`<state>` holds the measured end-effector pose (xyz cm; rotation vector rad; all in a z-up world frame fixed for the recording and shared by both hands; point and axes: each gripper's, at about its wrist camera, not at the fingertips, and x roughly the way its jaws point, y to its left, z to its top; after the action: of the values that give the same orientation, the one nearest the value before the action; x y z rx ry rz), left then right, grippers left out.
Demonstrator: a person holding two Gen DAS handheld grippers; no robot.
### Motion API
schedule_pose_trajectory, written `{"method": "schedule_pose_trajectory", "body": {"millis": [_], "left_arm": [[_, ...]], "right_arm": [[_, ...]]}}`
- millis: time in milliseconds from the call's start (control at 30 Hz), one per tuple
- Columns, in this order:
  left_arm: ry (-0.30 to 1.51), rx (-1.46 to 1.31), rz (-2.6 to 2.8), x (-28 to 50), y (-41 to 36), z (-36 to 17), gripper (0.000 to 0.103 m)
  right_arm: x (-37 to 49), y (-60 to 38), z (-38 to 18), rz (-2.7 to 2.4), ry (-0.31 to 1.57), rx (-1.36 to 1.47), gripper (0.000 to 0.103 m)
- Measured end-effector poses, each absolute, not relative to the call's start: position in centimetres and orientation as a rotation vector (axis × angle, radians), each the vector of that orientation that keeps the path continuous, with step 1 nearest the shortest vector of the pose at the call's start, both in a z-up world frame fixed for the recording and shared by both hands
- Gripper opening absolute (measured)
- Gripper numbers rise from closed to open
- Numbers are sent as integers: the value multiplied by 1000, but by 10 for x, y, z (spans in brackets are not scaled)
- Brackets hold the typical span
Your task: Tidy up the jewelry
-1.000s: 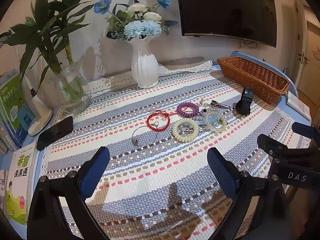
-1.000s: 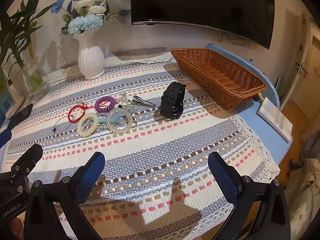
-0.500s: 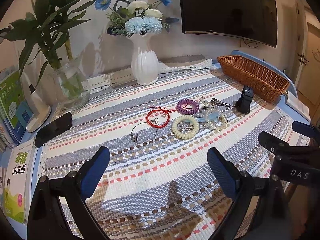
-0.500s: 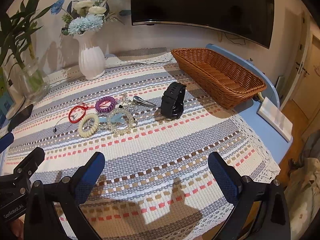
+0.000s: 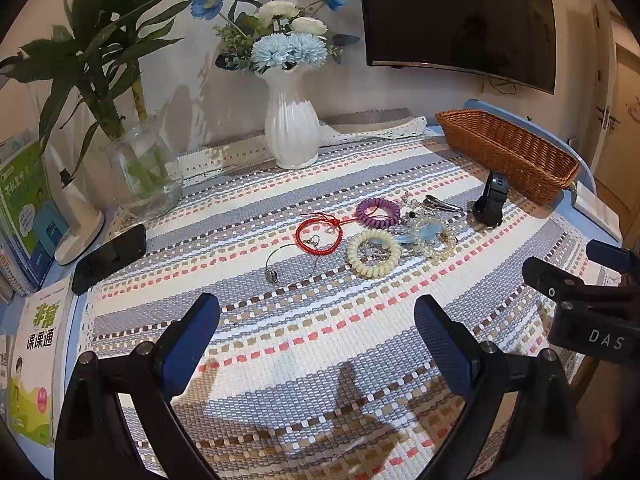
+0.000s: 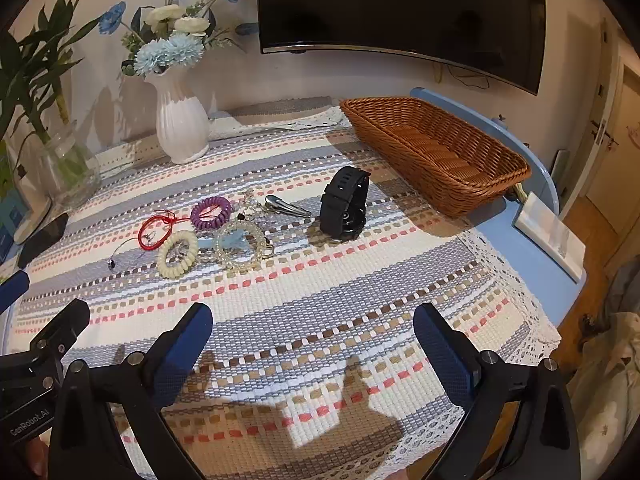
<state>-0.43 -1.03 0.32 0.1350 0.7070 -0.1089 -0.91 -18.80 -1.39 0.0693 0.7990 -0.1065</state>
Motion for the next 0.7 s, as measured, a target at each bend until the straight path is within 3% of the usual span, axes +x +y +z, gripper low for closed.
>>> {"method": "schedule_pose_trajectory", "body": {"millis": [500,600,700], "left_arm": [[716,213,-180,3,-16,8,95],[760,264,-291,14,-16,4,89],[820,293,-410,31,-18,-1,82]], "right_arm": [[-2,-190,-13,-71,801,68,99],[4,-208,-9,-66,793,111,90],[17,-231,-7,-58,801,170,73]]}}
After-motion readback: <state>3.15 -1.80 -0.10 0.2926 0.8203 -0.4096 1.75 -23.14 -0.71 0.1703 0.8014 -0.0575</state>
